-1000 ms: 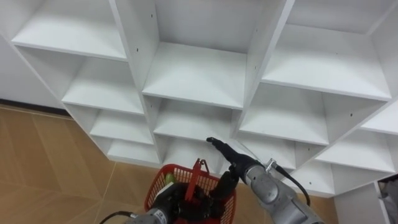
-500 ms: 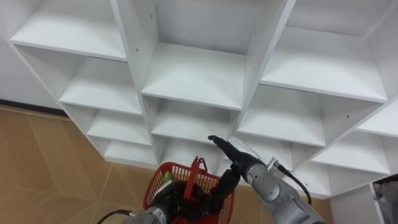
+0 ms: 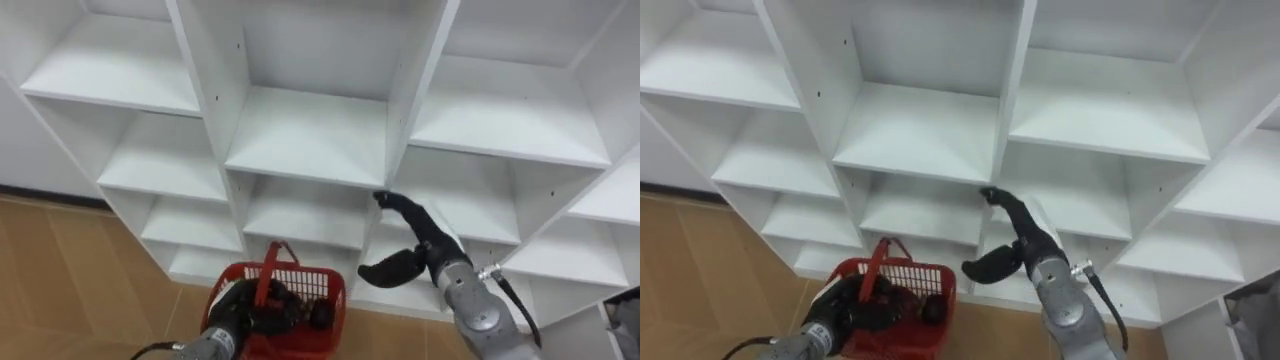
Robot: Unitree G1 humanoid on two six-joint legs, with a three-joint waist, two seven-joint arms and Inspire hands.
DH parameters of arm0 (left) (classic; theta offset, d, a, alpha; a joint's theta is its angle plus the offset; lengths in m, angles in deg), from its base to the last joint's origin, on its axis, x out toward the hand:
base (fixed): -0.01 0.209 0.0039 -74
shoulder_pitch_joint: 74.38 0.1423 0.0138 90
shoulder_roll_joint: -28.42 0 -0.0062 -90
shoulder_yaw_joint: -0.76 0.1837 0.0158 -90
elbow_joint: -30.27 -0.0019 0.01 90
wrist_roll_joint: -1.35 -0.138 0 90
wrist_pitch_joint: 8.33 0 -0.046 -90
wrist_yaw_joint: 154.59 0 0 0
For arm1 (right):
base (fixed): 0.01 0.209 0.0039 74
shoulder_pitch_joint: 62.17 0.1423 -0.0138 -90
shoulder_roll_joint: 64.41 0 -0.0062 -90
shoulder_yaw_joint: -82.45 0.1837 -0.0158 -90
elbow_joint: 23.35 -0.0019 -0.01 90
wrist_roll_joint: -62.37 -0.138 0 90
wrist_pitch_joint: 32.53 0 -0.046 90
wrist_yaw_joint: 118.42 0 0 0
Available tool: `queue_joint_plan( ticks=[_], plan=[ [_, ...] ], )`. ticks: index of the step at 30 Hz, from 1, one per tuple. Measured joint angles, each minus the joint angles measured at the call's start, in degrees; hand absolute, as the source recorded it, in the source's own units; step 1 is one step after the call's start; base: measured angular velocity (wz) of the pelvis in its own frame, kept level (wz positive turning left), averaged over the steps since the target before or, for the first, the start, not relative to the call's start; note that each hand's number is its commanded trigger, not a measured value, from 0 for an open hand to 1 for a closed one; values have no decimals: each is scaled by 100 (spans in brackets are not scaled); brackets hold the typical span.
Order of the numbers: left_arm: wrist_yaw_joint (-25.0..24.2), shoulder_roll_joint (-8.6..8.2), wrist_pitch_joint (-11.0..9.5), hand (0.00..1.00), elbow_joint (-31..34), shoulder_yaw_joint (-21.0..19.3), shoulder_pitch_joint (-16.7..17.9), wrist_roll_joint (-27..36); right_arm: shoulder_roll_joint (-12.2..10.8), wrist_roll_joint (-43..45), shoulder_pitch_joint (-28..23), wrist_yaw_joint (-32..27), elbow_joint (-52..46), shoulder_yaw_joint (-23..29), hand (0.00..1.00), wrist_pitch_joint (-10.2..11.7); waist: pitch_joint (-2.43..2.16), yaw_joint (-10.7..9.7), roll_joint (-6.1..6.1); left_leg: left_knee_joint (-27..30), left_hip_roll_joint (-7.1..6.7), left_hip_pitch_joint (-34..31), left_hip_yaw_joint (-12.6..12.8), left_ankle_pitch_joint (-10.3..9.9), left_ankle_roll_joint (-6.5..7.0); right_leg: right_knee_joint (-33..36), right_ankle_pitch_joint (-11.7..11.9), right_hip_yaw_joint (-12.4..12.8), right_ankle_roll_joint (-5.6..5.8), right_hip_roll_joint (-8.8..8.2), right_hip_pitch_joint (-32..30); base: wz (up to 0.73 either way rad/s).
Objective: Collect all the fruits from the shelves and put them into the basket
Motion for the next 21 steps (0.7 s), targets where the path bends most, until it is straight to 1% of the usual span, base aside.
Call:
queue_joint_plan(
  ticks=[2, 3, 5, 7, 8, 9, 10, 11, 12, 13, 14, 15, 16, 17, 21],
  plan=[
    [46, -41, -25, 100, -12, -276, 110, 6, 0, -349, -68, -44, 54, 210, 0, 38, -9, -36, 70, -47, 15, 69, 116, 0, -2, -3, 0, 98, 0, 11, 44, -17],
    [52, -46, -41, 100, -12, -350, 144, 3, 0, -520, -102, -68, 53, 273, 0, 65, -12, -58, 74, -46, 13, 80, 110, -2, -5, -2, 0, 97, -1, 8, 54, -8],
    [166, -35, -100, 100, -118, -518, 256, 4, 44, -1213, -271, -125, 52, 553, 0, 159, -13, -144, 82, -105, 8, 176, 140, -3, -6, -10, -8, 106, 7, -6, 82, -5],
    [261, -27, -109, 100, -204, -648, 317, 4, 88, -1606, -425, -190, 53, 780, 0, 190, -15, -154, 87, -115, 9, 188, 154, -10, -3, -9, -10, 123, 10, -9, 74, -9],
    [302, -4, -164, 100, -377, -695, 335, 4, 87, -1880, -497, -217, 190, 904, 0, 236, -13, -164, 90, -131, 11, 226, 180, -14, -4, -10, -10, 152, 10, -8, 90, -12],
    [334, 16, -175, 100, -478, -697, 349, 5, 85, -2035, -523, -223, 330, 948, 0, 282, -12, -167, 91, -136, 13, 265, 197, -26, -6, -14, -11, 176, 10, -4, 123, -17],
    [413, 40, -202, 100, -688, -708, 388, 6, 87, -2341, -580, -218, 631, 1021, 0, 343, -8, -175, 97, -136, 16, 356, 229, -59, -12, -36, -14, 219, 16, 0, 202, -20],
    [488, 56, -227, 100, -844, -753, 468, -2, 87, -2524, -643, -209, 948, 1084, 0, 357, -5, -174, 108, -136, 21, 434, 268, -98, -16, -76, -15, 265, 17, 12, 275, -20],
    [511, 57, -238, 100, -913, -799, 499, -3, 88, -2595, -663, -208, 1146, 1087, 0, 391, -9, -174, 111, -136, 21, 460, 285, -110, -17, -80, -17, 286, 20, 14, 295, -17],
    [542, 54, -274, 100, -1046, -891, 551, 1, 81, -2762, -684, -199, 1567, 1111, 0, 424, -22, -179, 109, -134, 20, 471, 298, -128, -19, -87, -22, 308, 27, 17, 305, -8],
    [579, 52, -293, 100, -1125, -940, 610, 0, 76, -2811, -689, -176, 1983, 1147, 0, 426, -23, -238, 107, -130, 20, 465, 296, -131, -18, -88, -25, 302, 30, 15, 303, 0],
    [592, 49, -294, 100, -1137, -958, 652, -2, 76, -2842, -691, -164, 2176, 1155, 0, 427, -22, -275, 106, -128, 20, 464, 296, -132, -16, -87, -25, 301, 31, 13, 303, 0],
    [610, 32, -301, 100, -1174, -1026, 730, -6, 74, -2960, -700, -120, 2564, 1202, 0, 428, -26, -286, 114, -126, 21, 468, 307, -138, -12, -88, -25, 318, 32, 11, 303, -4],
    [626, 24, -375, 100, -1288, -1052, 766, -17, 65, -3062, -744, -110, 2893, 1230, 0, 444, -28, -289, 117, -123, 21, 481, 318, -144, -11, -87, -26, 343, 33, 13, 309, -7],
    [777, 24, -510, 100, -1445, -1128, 918, 6, 39, -3224, -916, -129, 3519, 1299, 0, 449, -24, -293, 136, -122, 22, 508, 341, -172, -20, -86, -27, 398, 34, 26, 311, -8]
  ],
)
